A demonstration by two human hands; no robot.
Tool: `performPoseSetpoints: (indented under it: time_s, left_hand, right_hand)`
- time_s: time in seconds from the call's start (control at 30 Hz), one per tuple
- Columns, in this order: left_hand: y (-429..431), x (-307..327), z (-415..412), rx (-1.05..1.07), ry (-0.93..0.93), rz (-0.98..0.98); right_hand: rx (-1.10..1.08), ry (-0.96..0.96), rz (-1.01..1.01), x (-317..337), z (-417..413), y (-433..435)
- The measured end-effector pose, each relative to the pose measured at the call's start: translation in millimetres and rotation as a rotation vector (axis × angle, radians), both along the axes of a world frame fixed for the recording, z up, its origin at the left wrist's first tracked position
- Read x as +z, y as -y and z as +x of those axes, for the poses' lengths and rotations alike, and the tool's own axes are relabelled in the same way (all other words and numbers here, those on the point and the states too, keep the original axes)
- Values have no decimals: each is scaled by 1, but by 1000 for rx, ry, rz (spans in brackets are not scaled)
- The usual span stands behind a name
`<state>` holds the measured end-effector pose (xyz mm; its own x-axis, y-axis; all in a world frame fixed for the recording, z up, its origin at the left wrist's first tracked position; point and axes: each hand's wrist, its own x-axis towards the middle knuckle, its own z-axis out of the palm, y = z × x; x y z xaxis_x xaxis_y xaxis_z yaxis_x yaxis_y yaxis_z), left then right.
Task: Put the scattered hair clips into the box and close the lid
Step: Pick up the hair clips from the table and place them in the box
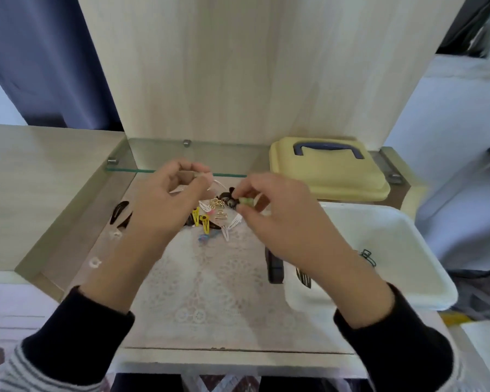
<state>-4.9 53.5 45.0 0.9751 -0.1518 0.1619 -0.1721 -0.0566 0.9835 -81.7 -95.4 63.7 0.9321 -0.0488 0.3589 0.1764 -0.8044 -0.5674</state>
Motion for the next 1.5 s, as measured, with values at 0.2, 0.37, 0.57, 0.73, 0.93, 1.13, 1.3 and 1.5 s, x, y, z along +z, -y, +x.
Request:
performPoseSetpoints:
  time_s: [0.2,0.37,0.57,0.73,0.93,1.13,1.3,1.5]
  left_hand:
    - [58,15,-21,-287,1,104]
    - [106,15,-32,-507,108,498]
    - [146,3,-32,-693,208,857]
    - [172,-13,-21,-833,133,1026]
    - [190,-32,-13,-1001,-68,1172]
    - [199,-48,-9,-1033,-87,1252]
    - [200,-52,-5,-1047,-94,1287]
    - [206,-56,-6,-1062,-52,1350]
  right_hand:
    - [-27,-378,-61,43,-24,90]
    - [-43,-728,-131,35,-29,142]
    - [-15,-913,-282,-5,-25,161]
    - [53,-1042,-392,-30,-13,162]
    - [161,-1140,-442,-54,-1,166]
    - [191,-1085,-466,-63,2,170]
    - [244,-1029,-476,-61,1,170]
    - [249,-1008,-469,-60,-1,167]
